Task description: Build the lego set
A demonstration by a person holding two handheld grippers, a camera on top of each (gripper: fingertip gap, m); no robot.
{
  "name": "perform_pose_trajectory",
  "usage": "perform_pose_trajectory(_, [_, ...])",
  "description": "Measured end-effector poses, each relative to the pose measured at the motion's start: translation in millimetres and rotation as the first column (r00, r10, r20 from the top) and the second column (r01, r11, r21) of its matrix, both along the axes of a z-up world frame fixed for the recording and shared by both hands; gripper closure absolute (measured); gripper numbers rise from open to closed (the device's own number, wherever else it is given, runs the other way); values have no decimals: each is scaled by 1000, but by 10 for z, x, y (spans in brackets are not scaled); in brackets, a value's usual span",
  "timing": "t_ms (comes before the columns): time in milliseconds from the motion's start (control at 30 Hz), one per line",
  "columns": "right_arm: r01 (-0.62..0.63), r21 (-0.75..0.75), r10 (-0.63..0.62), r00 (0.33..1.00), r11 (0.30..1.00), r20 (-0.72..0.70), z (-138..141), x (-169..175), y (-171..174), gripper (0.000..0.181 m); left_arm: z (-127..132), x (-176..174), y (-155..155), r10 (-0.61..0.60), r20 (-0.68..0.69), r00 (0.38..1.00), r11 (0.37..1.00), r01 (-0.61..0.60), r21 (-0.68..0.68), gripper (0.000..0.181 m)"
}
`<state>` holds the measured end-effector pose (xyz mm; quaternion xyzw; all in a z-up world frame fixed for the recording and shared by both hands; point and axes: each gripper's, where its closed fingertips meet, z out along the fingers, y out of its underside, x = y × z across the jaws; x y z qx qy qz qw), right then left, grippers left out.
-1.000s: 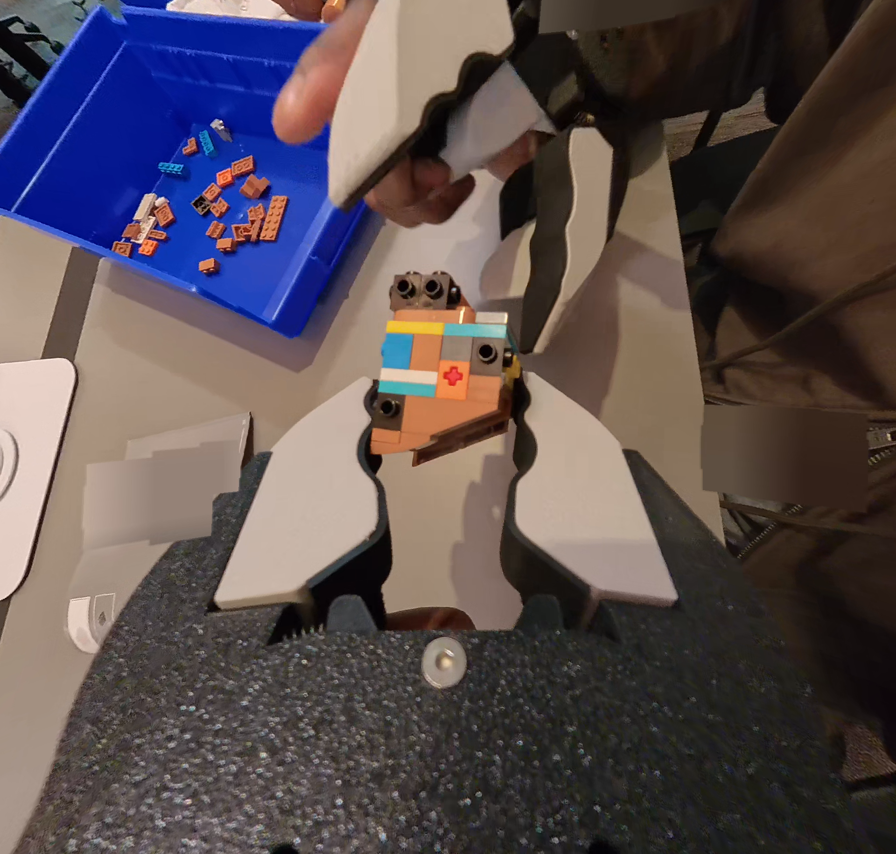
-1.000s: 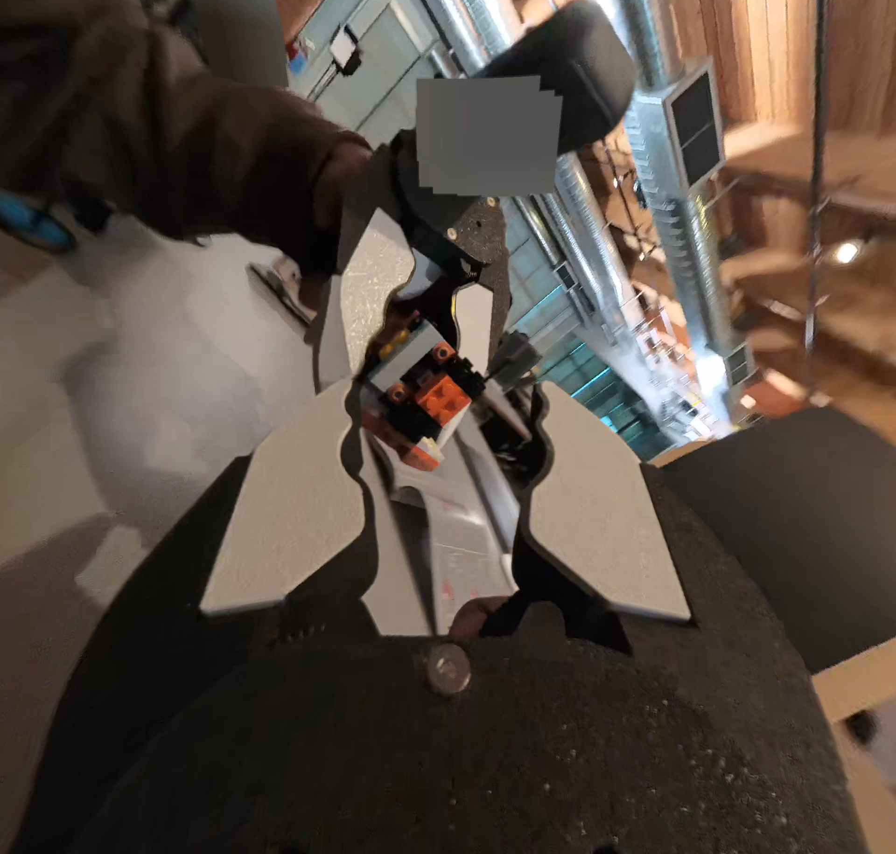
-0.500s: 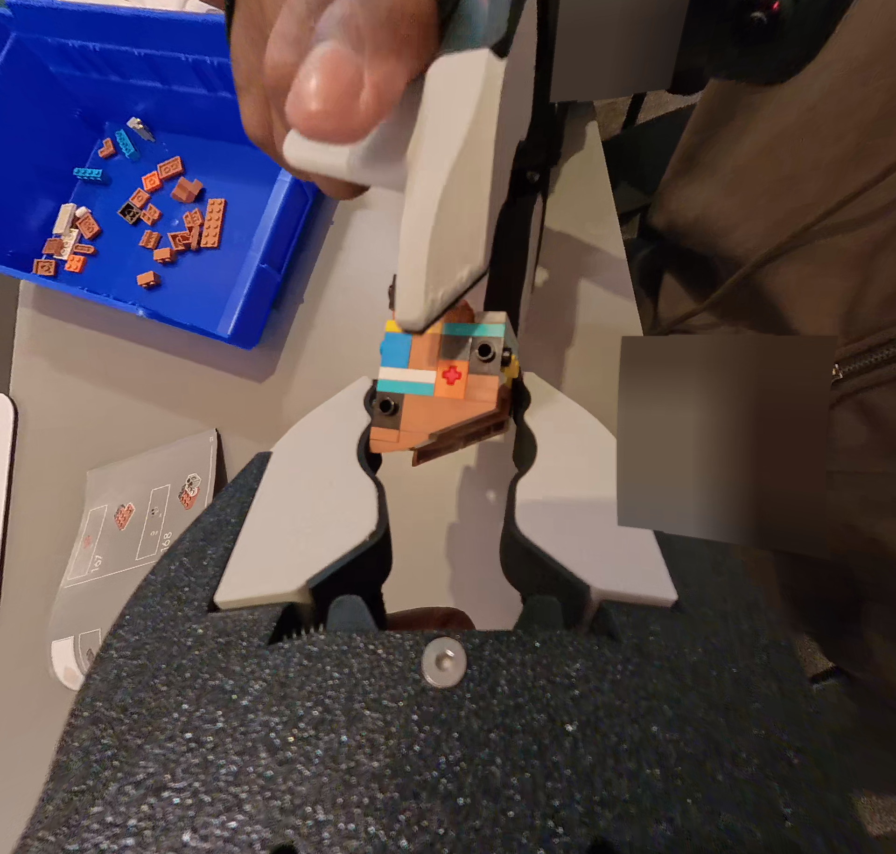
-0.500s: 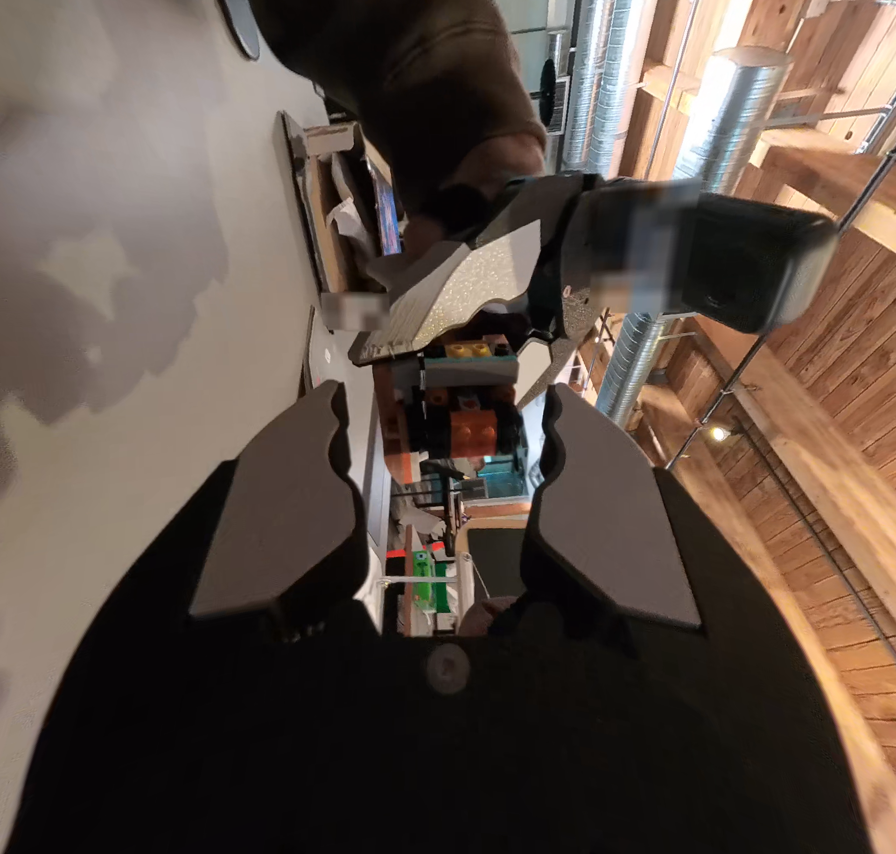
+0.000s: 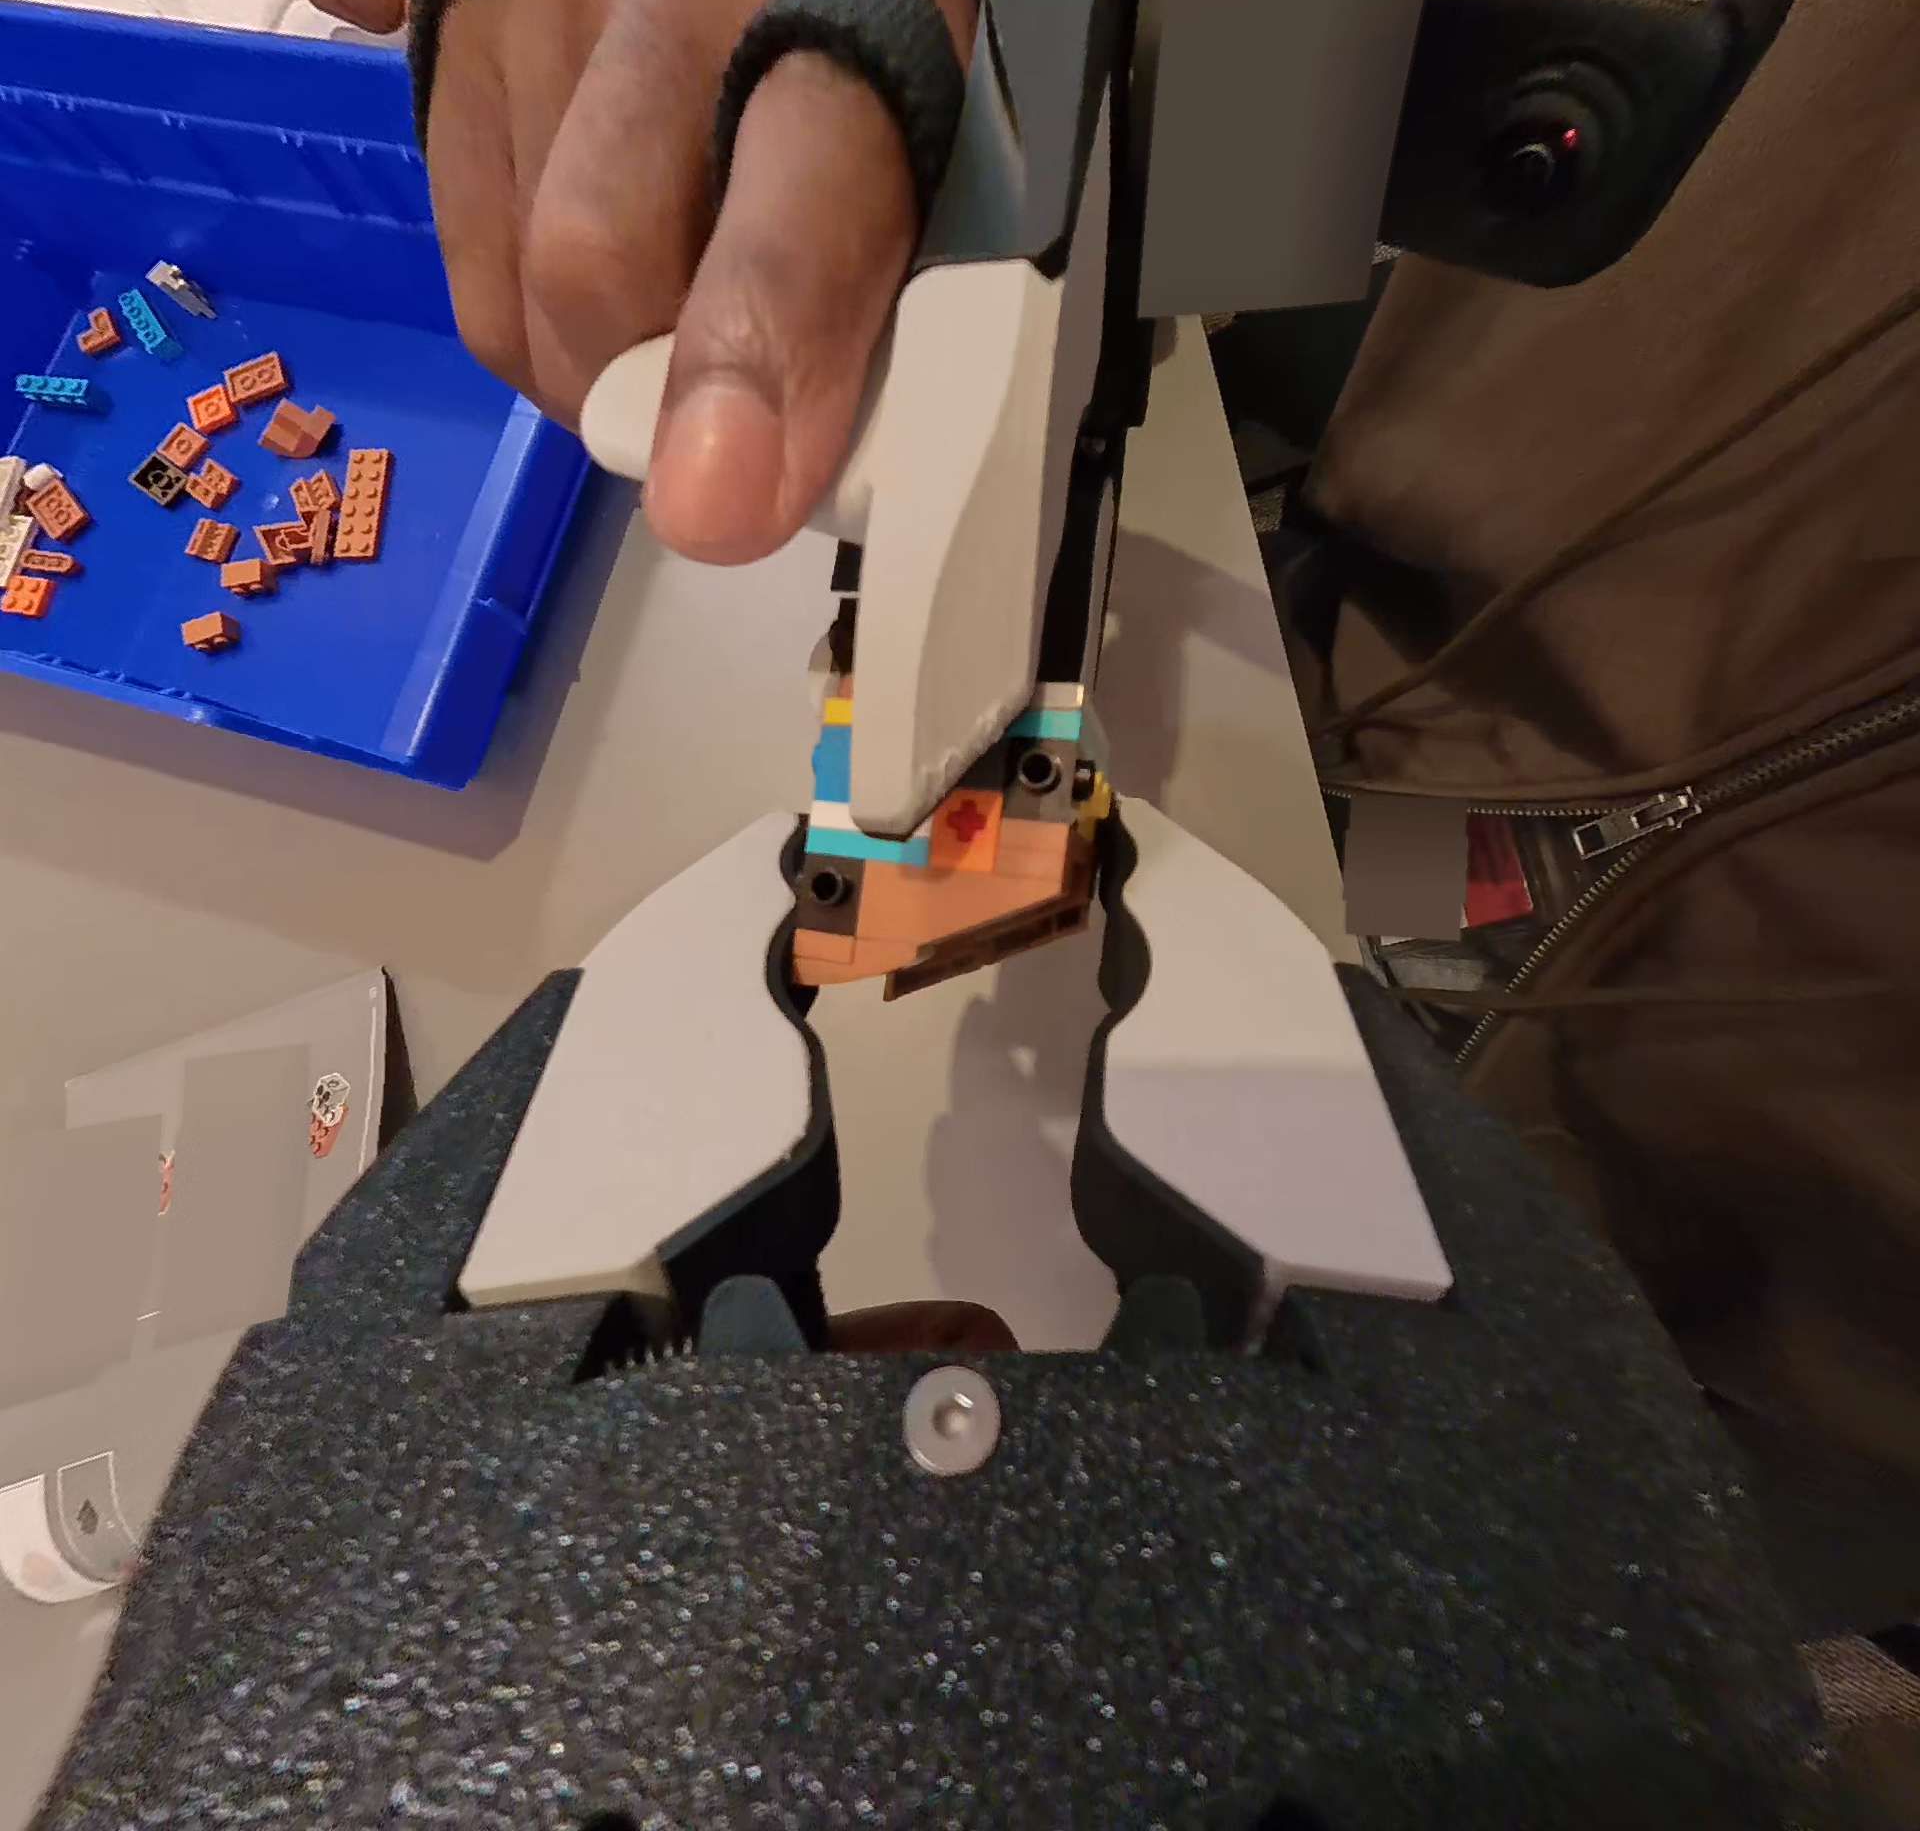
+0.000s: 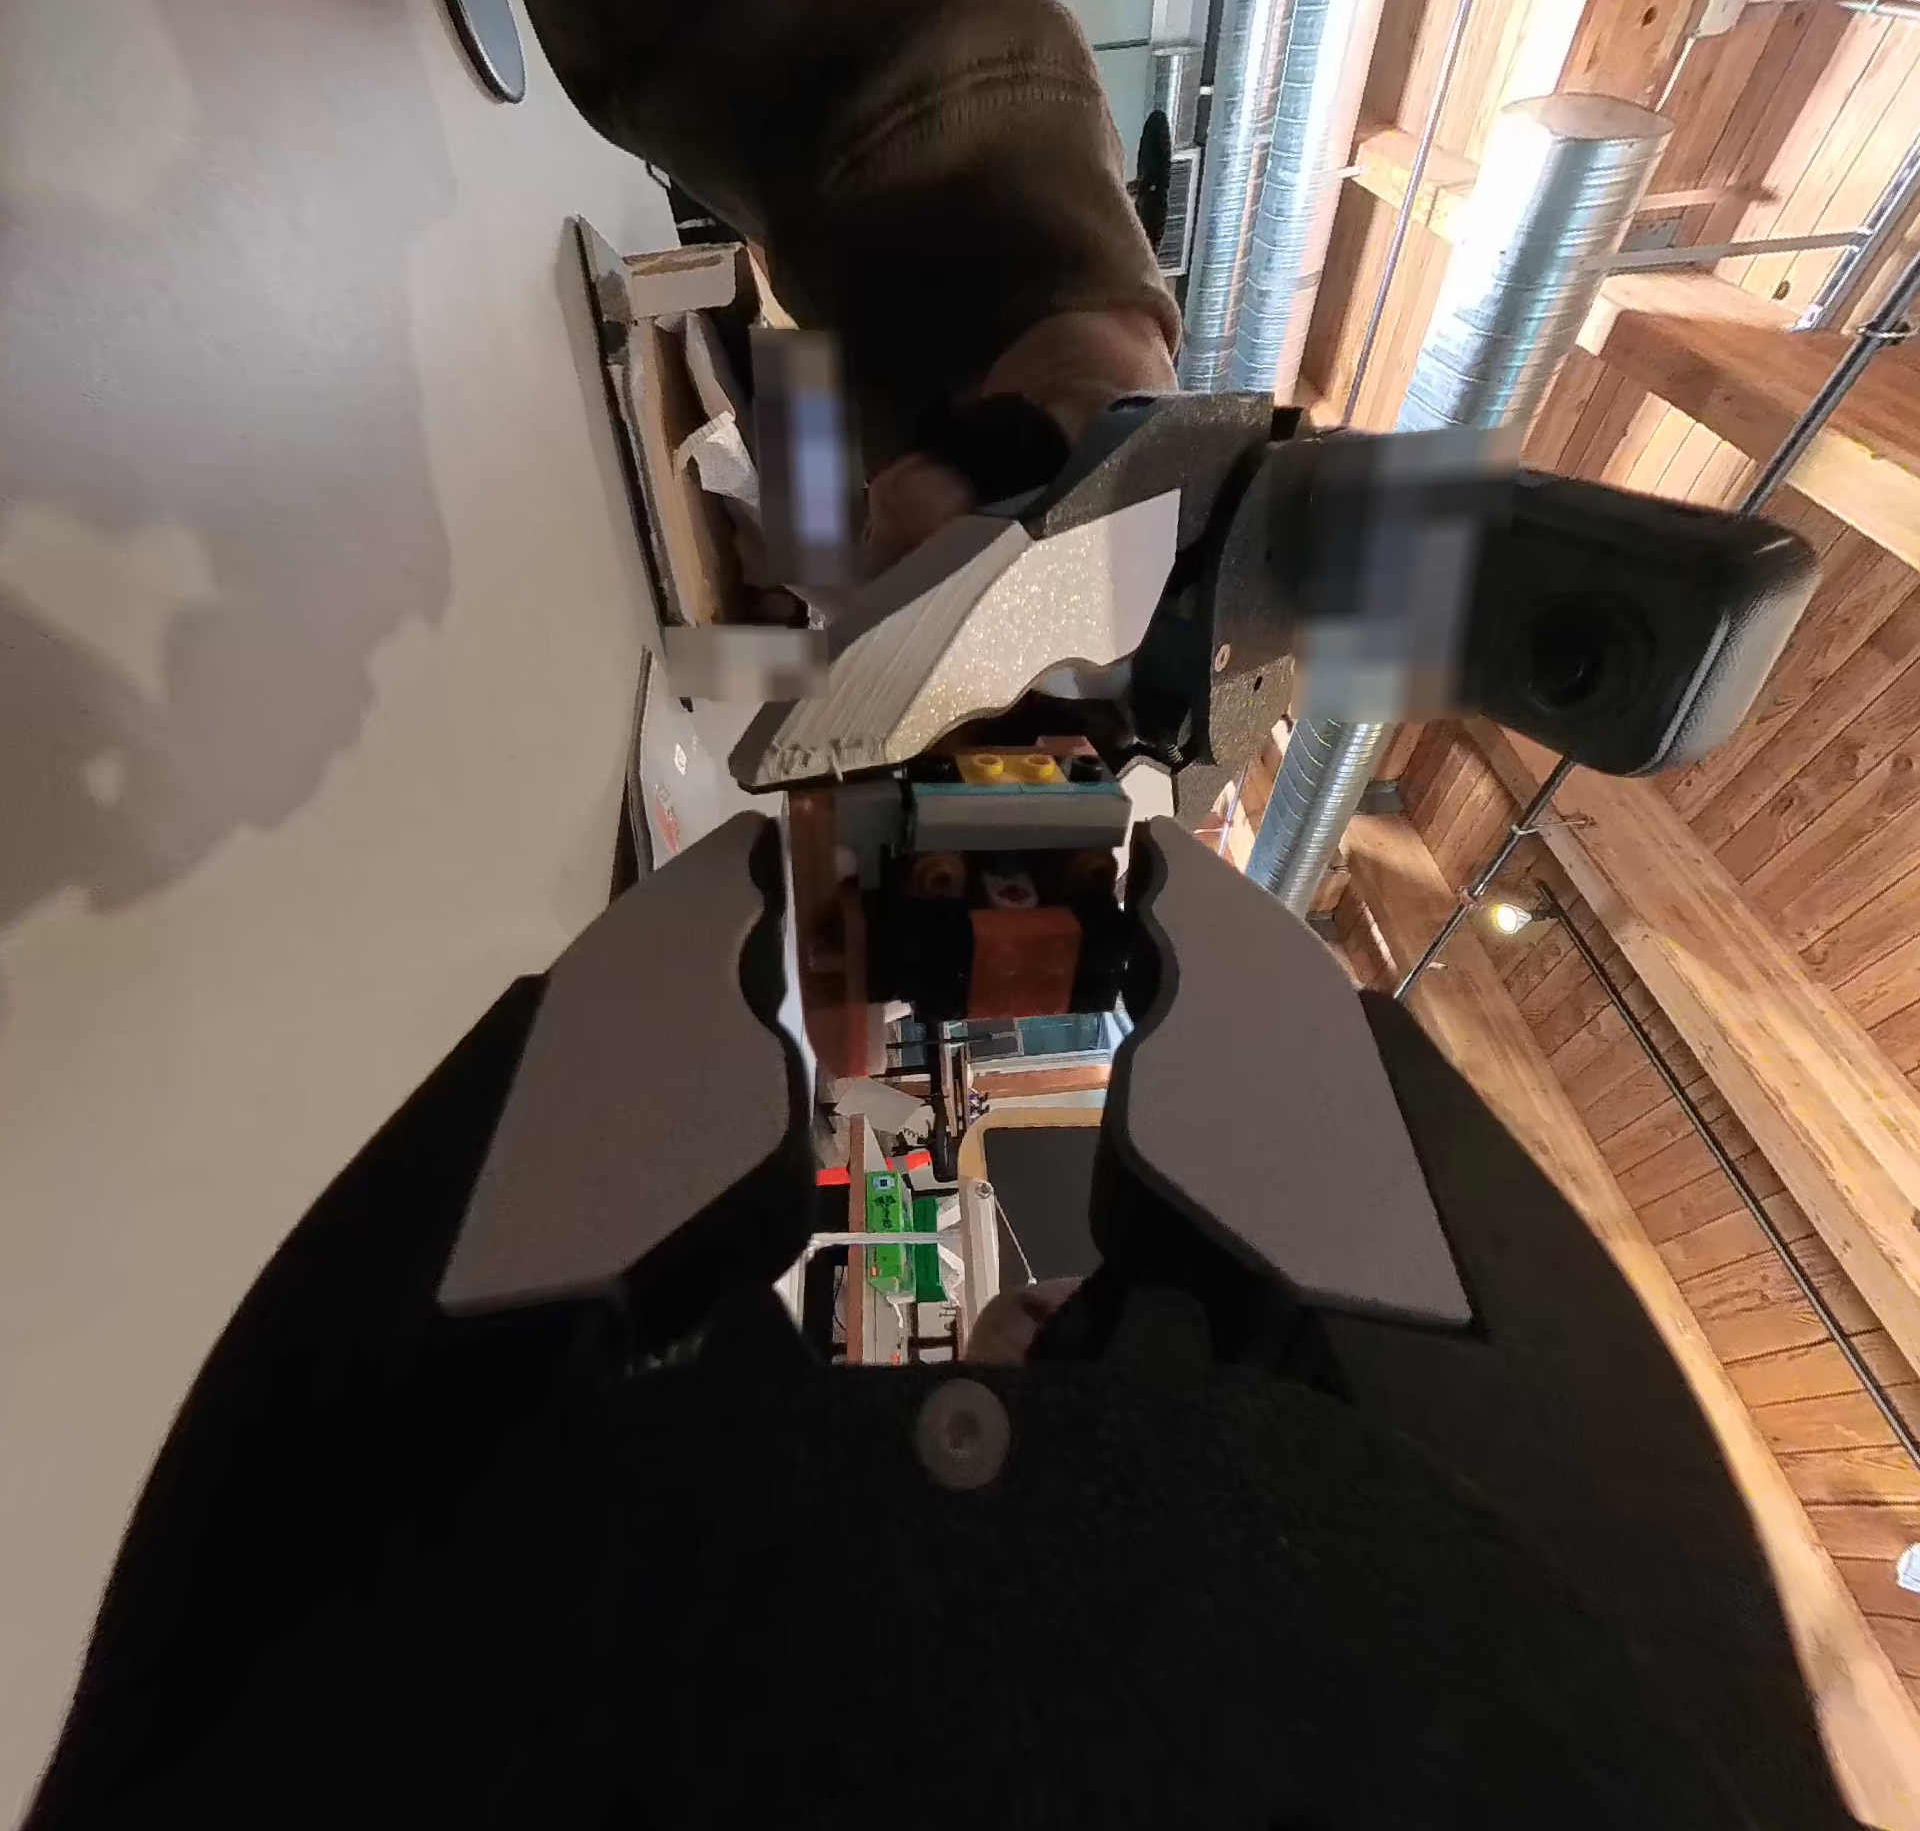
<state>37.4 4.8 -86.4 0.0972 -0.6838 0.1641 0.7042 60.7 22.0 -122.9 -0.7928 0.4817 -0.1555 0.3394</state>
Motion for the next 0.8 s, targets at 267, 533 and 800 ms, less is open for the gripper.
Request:
perform_pose_trajectory(267, [29, -25, -30, 999, 999, -38, -2, -22, 9, 118, -8, 1, -23, 0, 31, 1000, 1000, 1, -24, 128])
perform_pose_trajectory(533, [32, -58, -35, 998, 998, -47, -12, -29, -18, 110, -19, 18, -27, -3, 17, 1000, 999, 4, -32, 128])
perform_pose_trajectory(800, [25, -55, -30, 996, 998, -87, 0, 14, -55, 116, -35, 47, -67, -12, -14, 1000, 999, 12, -45, 128])
